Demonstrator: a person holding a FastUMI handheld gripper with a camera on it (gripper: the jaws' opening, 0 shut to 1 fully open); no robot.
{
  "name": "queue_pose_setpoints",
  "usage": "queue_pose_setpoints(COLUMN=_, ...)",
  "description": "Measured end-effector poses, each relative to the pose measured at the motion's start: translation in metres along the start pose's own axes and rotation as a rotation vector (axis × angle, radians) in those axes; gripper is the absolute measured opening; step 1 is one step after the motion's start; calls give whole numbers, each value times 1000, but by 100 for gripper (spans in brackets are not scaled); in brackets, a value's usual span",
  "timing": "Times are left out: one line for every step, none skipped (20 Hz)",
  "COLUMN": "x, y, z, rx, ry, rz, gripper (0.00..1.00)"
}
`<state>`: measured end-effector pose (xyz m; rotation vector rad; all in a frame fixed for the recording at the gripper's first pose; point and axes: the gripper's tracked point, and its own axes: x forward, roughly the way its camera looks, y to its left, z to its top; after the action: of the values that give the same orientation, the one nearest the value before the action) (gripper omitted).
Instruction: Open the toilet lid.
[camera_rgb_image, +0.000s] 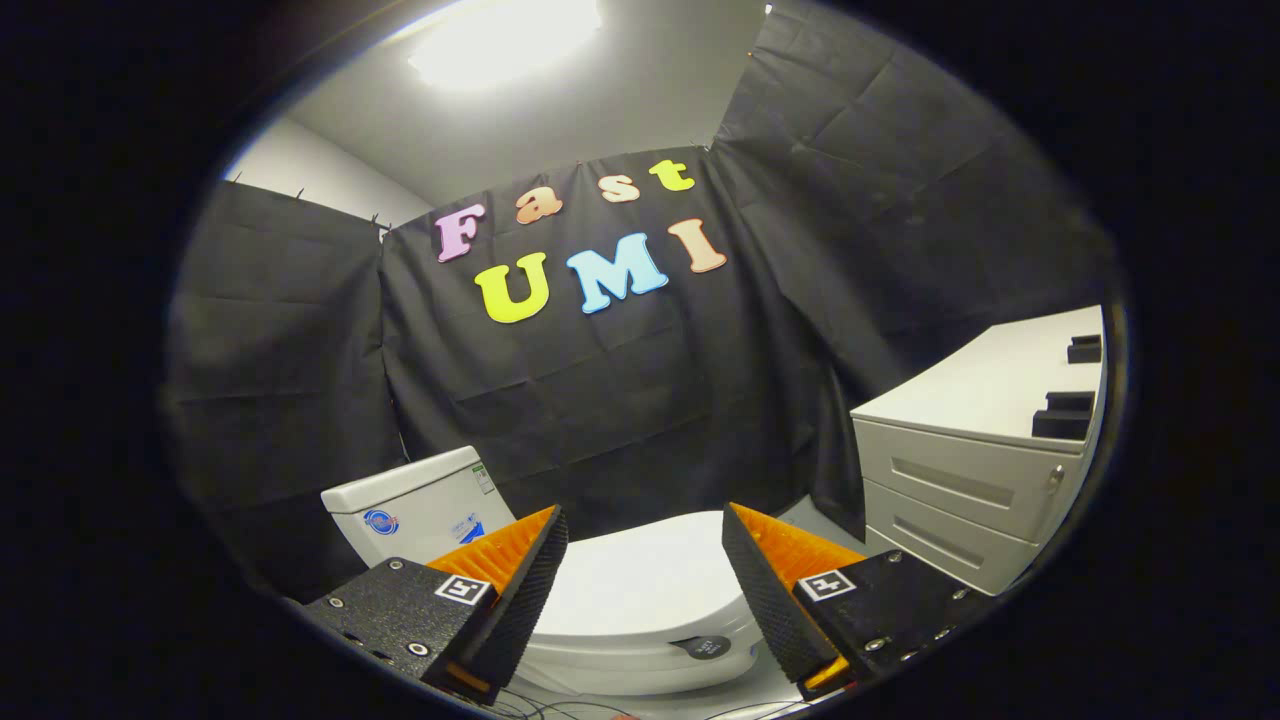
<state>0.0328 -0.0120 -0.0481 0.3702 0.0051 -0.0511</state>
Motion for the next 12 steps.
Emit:
queue_pose_setpoints(x=3, y=-1, z=-7, rx=19, ry=14, rz=-3, gripper=96)
queue_pose_setpoints(x=4, y=-2, z=-12, rx=33, ry=23, rz=-5, gripper=96)
queue_pose_setpoints(x=5, y=-3, z=-17, rx=45, ry=31, rz=-7, gripper=96)
queue_pose_setpoints(x=7, y=-5, z=-23, rx=58, ry=42, rz=-12, gripper=96)
queue_pose_setpoints(x=9, y=-8, z=-30, rx=72, ry=52, rz=-22, gripper=96)
queue_pose_setpoints(x=10, y=-11, z=-35, rx=85, ry=58, rz=-32, gripper=96)
queue_pose_setpoints(x=12, y=-14, z=-43, rx=104, ry=67, rz=-43, gripper=96)
queue_pose_setpoints(x=14, y=-17, z=-52, rx=136, ry=83, rz=-51, gripper=96)
queue_pose_setpoints(x=16, y=-18, z=-62, rx=174, ry=99, rz=-60, gripper=96)
queue_pose_setpoints(x=19, y=-20, z=-70, rx=210, ry=112, rz=-67, gripper=96)
queue_pose_setpoints(x=18, y=-22, z=-77, rx=241, ry=121, rz=-73, gripper=96)
queue_pose_setpoints(x=19, y=-25, z=-82, rx=265, ry=123, rz=-80, gripper=96)
